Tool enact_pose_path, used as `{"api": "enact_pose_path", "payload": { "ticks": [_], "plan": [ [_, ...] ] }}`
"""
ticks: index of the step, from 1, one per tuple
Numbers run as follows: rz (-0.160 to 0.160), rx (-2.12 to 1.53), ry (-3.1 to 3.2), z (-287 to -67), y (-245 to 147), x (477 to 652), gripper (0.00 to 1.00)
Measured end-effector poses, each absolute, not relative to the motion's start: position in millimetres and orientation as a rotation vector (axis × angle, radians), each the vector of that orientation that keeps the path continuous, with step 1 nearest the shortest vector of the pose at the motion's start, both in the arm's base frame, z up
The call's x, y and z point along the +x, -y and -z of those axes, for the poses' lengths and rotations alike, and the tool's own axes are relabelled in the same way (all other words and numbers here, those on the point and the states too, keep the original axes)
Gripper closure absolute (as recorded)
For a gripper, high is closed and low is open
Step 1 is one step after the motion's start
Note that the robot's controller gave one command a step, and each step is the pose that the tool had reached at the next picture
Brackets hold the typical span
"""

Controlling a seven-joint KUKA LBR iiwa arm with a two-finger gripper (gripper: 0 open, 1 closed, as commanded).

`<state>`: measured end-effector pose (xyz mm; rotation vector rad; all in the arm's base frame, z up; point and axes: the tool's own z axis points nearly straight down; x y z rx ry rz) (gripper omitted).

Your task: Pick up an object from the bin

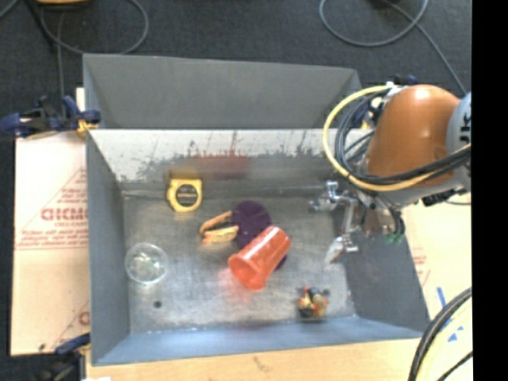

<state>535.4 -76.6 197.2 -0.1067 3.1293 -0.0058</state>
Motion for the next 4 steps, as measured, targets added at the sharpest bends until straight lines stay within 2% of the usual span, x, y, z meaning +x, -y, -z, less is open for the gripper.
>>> {"api": "enact_pose_path", "payload": {
  "ticks": [1, 2, 3, 4],
  "plan": [
    [0.000, -0.243, -3.128, -167, 52, 535.5, 0.00],
    [-0.001, -0.144, -3.136, -169, 33, 576.6, 0.00],
    [0.007, -0.227, -3.126, -81, -11, 586.0, 1.00],
    [0.007, -0.227, -3.126, -81, -11, 586.0, 1.00]
  ]
}}
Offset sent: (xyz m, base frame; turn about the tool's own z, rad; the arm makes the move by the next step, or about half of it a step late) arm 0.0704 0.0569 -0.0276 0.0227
